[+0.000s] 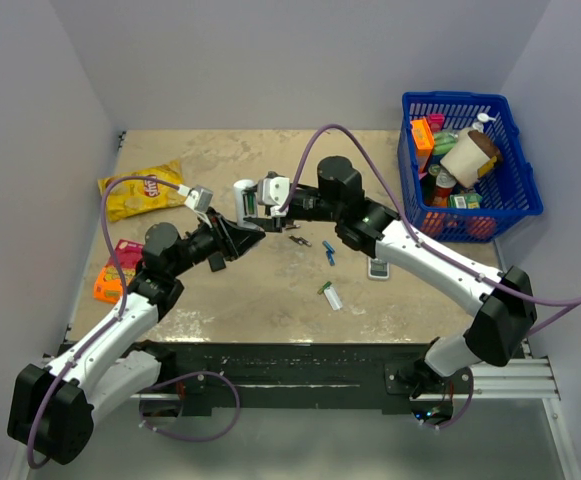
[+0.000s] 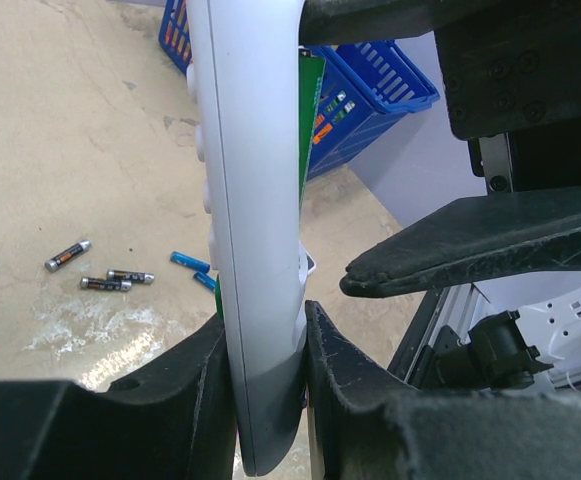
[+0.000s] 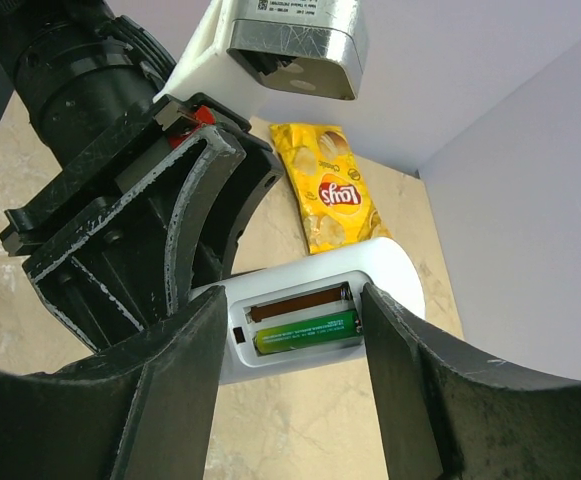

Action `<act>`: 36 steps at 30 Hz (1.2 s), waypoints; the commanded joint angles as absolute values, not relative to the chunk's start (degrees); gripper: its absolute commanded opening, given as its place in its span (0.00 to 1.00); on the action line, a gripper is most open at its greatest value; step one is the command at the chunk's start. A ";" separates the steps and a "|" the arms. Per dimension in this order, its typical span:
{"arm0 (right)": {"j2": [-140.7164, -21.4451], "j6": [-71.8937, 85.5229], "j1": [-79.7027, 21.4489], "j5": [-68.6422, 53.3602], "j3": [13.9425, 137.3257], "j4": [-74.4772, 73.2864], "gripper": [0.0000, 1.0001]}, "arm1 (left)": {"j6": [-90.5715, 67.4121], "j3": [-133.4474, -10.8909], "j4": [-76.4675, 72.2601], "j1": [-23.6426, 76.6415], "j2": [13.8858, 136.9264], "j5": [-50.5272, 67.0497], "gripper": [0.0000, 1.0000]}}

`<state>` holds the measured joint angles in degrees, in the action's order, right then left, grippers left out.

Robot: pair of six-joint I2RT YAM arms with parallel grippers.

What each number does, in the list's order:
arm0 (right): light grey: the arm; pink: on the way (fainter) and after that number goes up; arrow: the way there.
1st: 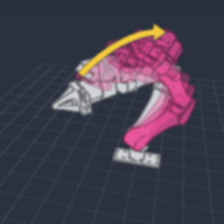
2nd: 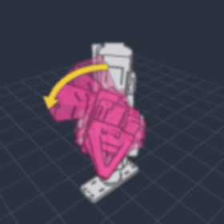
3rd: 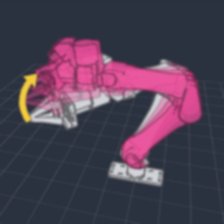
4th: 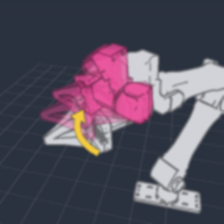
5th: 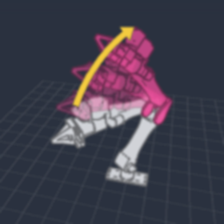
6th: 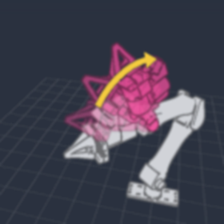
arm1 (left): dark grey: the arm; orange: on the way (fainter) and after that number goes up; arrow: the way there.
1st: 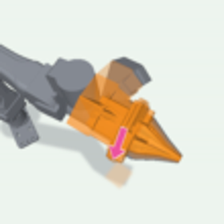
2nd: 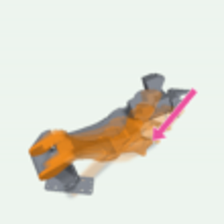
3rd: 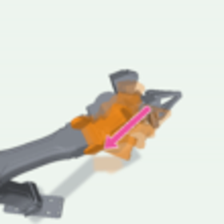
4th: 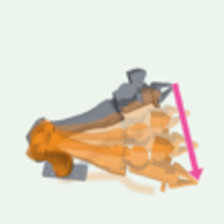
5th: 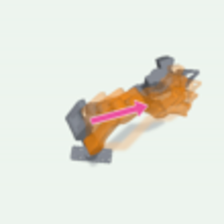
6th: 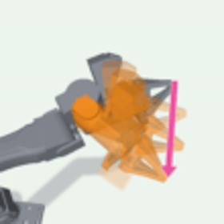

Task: Load the batteries into the remote control
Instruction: Load the battery into the remote control.

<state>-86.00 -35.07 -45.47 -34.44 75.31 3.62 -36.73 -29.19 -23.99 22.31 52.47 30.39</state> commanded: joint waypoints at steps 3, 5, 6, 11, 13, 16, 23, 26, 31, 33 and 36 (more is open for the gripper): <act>-87.01 -34.19 -45.18 -31.99 77.52 1.23 0.60 | -33.05 -30.85 -32.69 23.12 50.10 33.13 0.00; -86.66 -34.10 -45.18 -32.25 77.69 1.06 0.60 | -32.78 -30.24 -32.78 23.12 49.92 33.05 0.00; -86.31 -33.93 -45.18 -32.78 77.78 1.05 0.61 | -32.78 -30.15 -32.78 23.12 49.83 32.96 0.00; -86.05 -33.66 -45.18 -33.57 78.92 0.18 0.63 | -32.96 -30.41 -31.64 23.12 50.10 31.91 0.00; -85.87 -33.58 -45.18 -34.27 79.10 0.18 0.63 | -33.05 -30.58 -30.77 23.12 50.10 30.77 0.00; -85.69 -33.14 -45.18 -35.50 79.19 0.18 0.63 | -32.87 -31.11 -28.40 23.03 49.83 28.58 0.00; -84.82 -34.01 -45.18 -35.86 79.54 -2.64 0.64 | -30.41 -32.69 -22.68 23.03 48.34 23.82 0.00; -84.29 -35.15 -45.18 -34.63 79.45 -2.90 0.64 | -30.24 -33.22 -21.45 23.03 48.08 22.76 0.00; -83.41 -36.74 -45.17 -32.79 79.89 -3.96 0.64 | -29.53 -34.19 -19.78 23.03 48.52 22.85 0.00; -82.54 -36.30 -45.18 -32.08 79.28 -3.17 0.64 | -29.44 -33.93 -20.13 23.03 48.52 23.38 0.00; -81.48 -32.80 -45.18 -30.77 78.14 -0.26 0.64 | -29.62 -33.49 -21.00 23.03 48.52 24.25 0.00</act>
